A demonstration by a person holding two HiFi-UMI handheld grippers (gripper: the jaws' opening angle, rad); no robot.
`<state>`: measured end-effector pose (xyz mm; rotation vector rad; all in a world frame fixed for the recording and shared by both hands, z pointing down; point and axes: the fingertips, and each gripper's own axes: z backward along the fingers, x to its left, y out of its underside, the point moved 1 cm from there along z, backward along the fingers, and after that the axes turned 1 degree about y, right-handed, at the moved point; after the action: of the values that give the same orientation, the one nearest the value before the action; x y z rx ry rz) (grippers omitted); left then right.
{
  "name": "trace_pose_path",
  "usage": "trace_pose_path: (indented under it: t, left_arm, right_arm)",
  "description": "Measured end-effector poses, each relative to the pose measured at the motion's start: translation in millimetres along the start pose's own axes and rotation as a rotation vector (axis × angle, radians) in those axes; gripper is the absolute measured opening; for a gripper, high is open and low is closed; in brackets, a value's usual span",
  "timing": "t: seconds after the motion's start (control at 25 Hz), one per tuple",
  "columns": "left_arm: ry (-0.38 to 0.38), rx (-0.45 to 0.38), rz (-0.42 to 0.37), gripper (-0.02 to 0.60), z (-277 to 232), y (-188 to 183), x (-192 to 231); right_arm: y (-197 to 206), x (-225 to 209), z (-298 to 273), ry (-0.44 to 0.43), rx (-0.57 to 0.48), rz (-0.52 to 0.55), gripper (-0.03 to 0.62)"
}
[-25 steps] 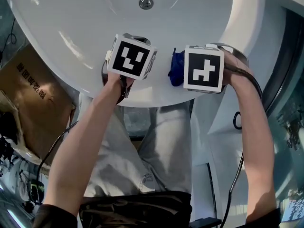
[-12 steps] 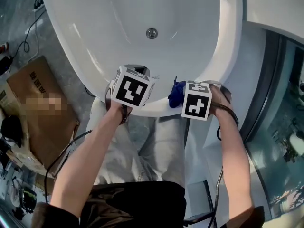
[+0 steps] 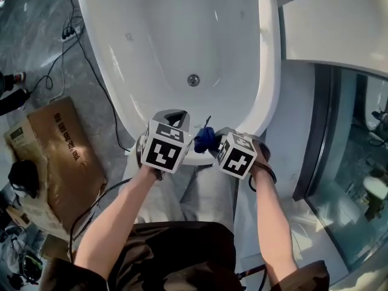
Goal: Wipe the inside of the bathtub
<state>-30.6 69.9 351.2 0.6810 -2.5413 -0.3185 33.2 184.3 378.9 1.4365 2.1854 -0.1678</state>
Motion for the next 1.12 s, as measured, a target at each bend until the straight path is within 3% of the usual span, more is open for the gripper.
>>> trace_pose_path:
  t: [0.16, 0.56, 0.8, 1.12]
  left_arm:
    - [-0.040, -0.052, -0.011, 0.005, 32, -27, 1]
    - [-0.125, -0.220, -0.033, 0.005, 132, -84, 0]
    - [-0.163, -0.323, -0.034, 0.005, 178, -122, 2]
    - [-0.213, -0.526, -0.031, 0.005, 252, -197, 7]
  right_arm:
    - [-38, -6, 36, 0.100, -0.148, -0.060, 0.095]
    - [-94, -9, 129, 0.257, -0.338, -0.081, 0.095]
    - [-134, -22, 206, 0.376, -0.508, -0.106, 0.095]
    - [-204, -28, 320, 0.407, -0.753, -0.115, 0.097]
